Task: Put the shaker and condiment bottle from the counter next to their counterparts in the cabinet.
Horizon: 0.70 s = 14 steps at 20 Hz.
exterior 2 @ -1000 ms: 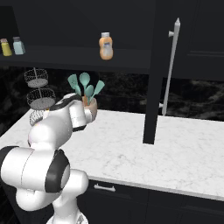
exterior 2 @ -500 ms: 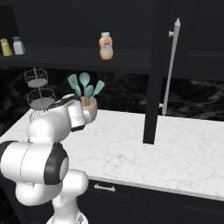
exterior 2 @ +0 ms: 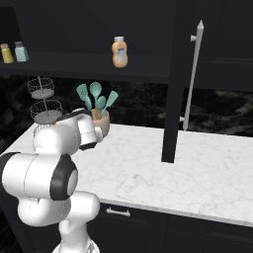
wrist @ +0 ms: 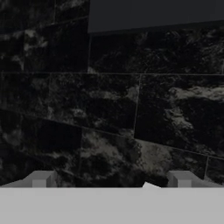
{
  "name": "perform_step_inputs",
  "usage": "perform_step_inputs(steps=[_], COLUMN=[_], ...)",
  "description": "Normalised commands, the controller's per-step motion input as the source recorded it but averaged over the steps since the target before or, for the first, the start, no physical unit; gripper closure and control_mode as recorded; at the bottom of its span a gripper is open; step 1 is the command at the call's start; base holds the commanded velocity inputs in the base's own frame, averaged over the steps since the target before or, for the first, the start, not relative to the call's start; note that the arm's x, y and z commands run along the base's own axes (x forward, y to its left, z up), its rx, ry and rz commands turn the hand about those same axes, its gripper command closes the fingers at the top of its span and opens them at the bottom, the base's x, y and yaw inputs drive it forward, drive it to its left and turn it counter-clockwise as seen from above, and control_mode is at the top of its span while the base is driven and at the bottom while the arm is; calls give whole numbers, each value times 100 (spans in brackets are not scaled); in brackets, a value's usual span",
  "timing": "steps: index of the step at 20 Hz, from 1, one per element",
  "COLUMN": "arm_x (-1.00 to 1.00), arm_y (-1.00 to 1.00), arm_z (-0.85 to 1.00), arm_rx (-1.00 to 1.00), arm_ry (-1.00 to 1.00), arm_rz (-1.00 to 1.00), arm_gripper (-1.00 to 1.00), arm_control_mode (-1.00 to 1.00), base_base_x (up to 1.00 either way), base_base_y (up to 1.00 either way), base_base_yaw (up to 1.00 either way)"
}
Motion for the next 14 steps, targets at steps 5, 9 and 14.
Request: perform_step_inputs(steps=[5,9,14], arm_x=[11,29,8], arm_y=[0,0,0], arm_z=[3,0,1], arm_rx=[11,1,1], arm_ry=[0,0,0], arm_rz=[2,-7,-7], arm_gripper=[-100,-100,-100], arm_control_mode=[-100,-100,-100], base_base_x=[0,0,0], base_base_y=[0,0,0], base_base_yaw=[0,0,0])
